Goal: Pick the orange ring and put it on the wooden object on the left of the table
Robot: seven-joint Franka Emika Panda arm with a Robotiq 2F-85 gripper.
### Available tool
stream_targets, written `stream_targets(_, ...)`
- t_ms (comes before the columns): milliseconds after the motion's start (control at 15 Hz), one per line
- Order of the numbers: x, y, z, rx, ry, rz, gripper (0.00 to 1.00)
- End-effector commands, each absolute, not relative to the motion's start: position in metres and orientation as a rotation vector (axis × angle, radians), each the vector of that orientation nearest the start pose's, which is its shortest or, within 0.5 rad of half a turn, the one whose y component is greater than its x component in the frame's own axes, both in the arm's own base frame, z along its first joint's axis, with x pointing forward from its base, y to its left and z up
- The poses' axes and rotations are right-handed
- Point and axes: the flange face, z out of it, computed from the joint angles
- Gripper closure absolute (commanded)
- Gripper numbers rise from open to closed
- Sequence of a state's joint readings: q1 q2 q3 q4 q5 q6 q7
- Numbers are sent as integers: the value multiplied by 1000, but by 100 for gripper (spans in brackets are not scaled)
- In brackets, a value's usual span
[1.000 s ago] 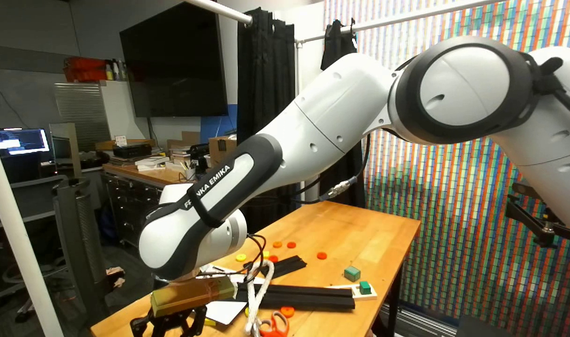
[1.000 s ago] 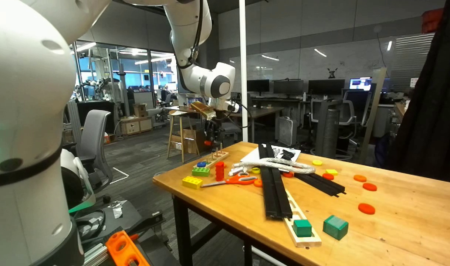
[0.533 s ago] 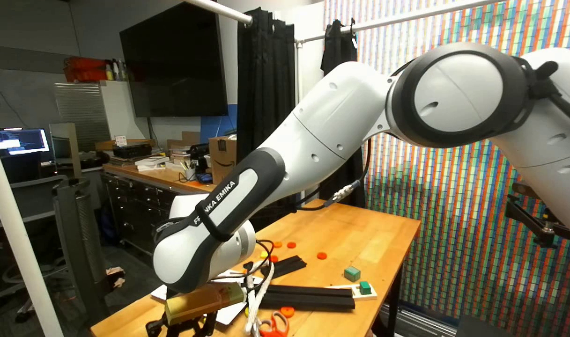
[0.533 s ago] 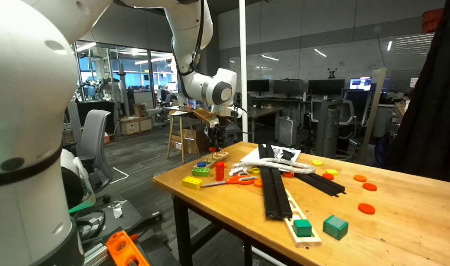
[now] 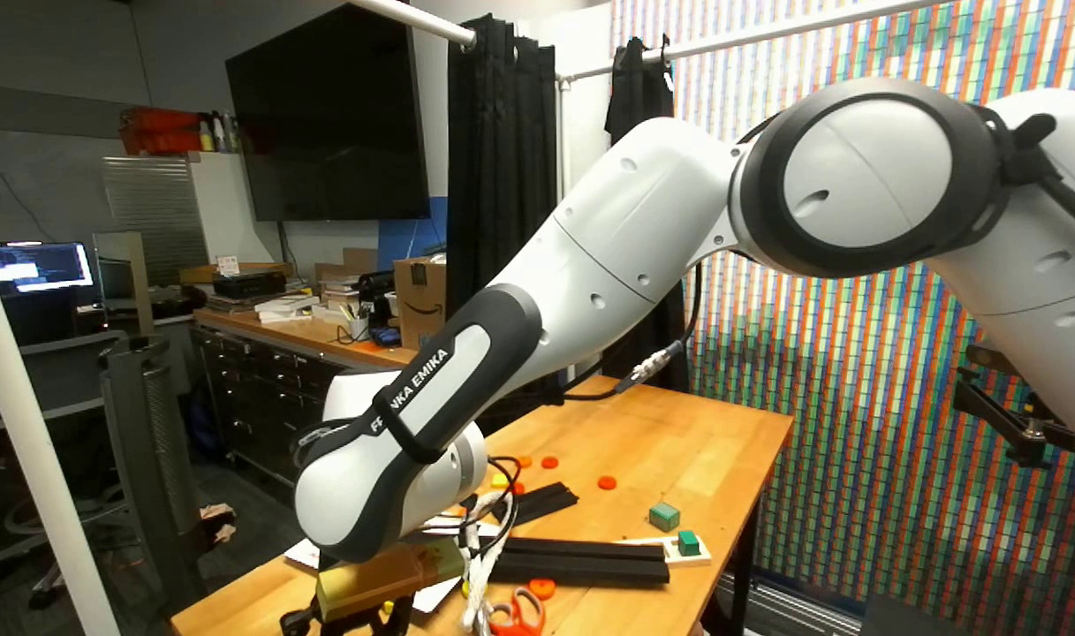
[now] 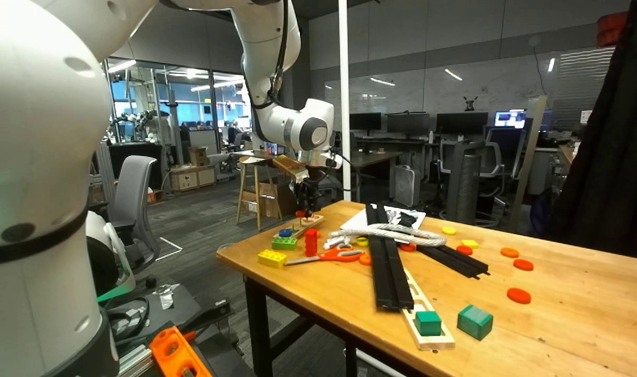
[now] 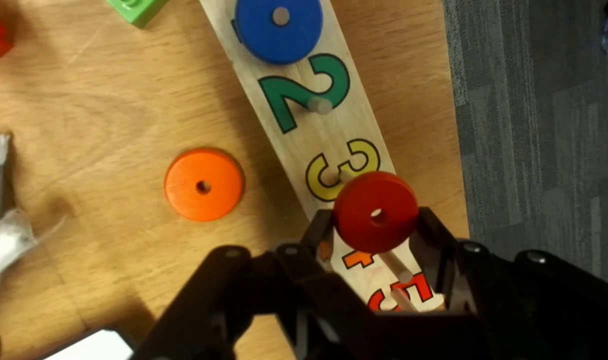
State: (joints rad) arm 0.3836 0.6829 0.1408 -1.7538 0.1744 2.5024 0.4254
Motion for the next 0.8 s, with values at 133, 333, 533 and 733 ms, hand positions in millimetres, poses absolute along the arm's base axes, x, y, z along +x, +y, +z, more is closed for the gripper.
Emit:
stream_targets(133,576,326,200,-2942,125,1,81)
stream_targets(333,574,325,199,-2940,123,3,81)
stream_targets(533,572,325,198,-2940,122,13,81)
stream_targets(733,569,328,198,-2940,117,12,81)
